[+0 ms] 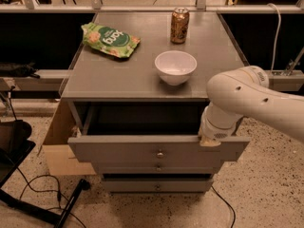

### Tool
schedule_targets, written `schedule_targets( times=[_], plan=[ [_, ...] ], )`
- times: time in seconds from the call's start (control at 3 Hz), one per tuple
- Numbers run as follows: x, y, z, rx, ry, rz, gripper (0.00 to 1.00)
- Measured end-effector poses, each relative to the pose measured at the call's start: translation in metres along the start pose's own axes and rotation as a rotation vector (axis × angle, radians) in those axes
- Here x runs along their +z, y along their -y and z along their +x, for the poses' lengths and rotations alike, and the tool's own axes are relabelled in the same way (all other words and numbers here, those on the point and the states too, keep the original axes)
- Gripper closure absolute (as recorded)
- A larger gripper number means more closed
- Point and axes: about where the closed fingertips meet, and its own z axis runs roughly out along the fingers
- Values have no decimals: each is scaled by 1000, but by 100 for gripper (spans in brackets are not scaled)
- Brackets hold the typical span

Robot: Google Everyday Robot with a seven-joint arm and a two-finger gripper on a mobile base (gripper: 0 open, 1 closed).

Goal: Open top drawer

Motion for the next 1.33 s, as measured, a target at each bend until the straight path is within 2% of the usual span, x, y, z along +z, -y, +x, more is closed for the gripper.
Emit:
schedule_targets(
  times=[0.33, 1.0, 1.33],
  plan=[
    [-1, -2, 2, 3, -1, -7, 100],
    [-12, -25, 10, 23, -7, -55, 100],
    [-12, -25, 10, 23, -7, -55, 81]
  ],
)
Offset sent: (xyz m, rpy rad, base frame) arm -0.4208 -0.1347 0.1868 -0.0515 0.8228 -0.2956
